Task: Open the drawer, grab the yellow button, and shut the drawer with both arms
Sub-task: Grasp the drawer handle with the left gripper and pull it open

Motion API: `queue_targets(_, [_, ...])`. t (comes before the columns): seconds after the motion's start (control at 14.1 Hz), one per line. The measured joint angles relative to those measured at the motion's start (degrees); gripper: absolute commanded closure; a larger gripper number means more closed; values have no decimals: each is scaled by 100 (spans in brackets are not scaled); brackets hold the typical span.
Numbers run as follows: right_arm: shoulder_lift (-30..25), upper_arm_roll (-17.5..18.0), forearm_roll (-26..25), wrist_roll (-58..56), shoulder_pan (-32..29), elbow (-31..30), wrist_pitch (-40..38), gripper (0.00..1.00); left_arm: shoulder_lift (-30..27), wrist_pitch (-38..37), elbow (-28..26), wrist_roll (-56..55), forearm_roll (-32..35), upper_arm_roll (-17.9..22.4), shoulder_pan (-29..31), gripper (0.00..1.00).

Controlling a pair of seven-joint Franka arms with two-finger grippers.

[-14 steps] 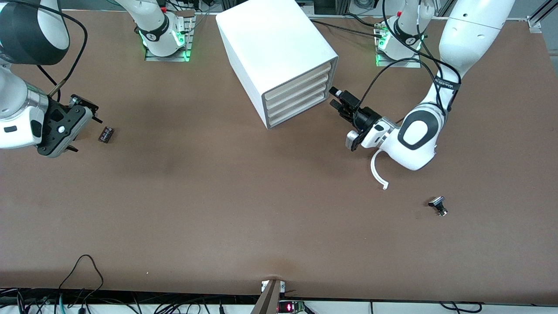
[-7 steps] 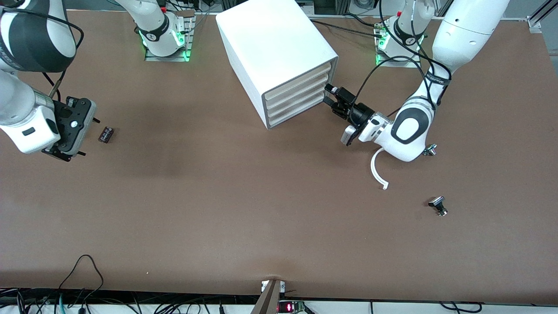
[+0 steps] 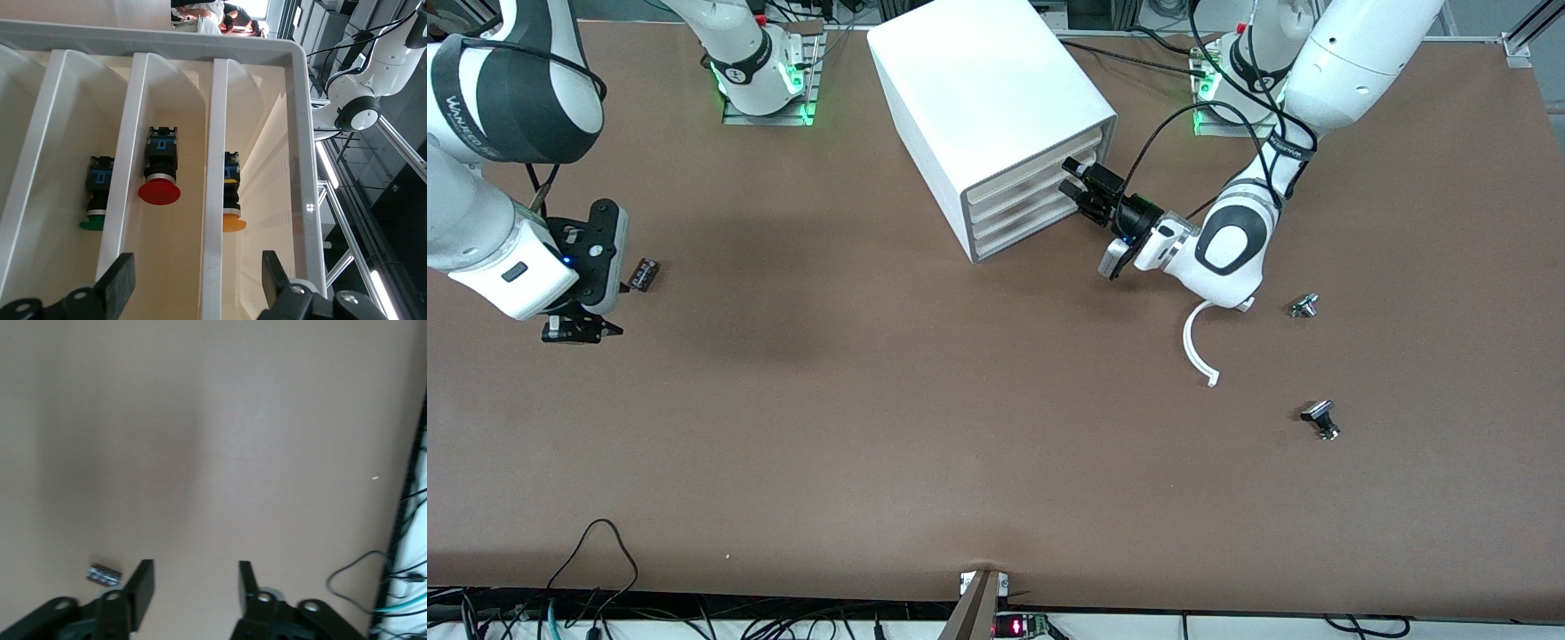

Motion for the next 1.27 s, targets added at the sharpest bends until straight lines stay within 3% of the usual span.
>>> queue_targets(0.14, [0,4,11,-86,0,2,60,88,-98,0,-1,1,0,0,2,23])
queue_targets(0.21, [0,5,13,-88,1,2,83,100,-160,0,-2,0,0,0,1,26])
queue_targets(0.35, [0,6,34,-97,1,3,159,100,-261,0,-18,-2,1,-3,-4,32])
queue_targets(0.71, [0,-22,331,104,-17,3,178,100,-293,25,-94,-2,11,-21,-234,34])
queue_targets(0.78, [0,-22,336,118,-16,3,178,100,-292,53,-101,-3,11,-22,-272,40])
queue_targets(0.85, [0,-22,337,119,-16,3,178,99,-293,84,-110,-3,11,-22,-299,52])
queue_targets(0.92, [0,-22,337,120,-17,3,178,88,-293,133,-121,-3,12,-22,-322,72])
queue_targets(0.99, [0,-22,337,133,-16,3,178,48,-293,172,-137,-3,26,-22,-342,90])
queue_targets(1.06, [0,-21,338,155,-12,4,179,2,-293,206,-153,-3,59,-23,-358,100])
queue_targets(1.27, [0,-24,344,287,-16,4,180,0,-336,186,-164,3,98,-26,-355,100])
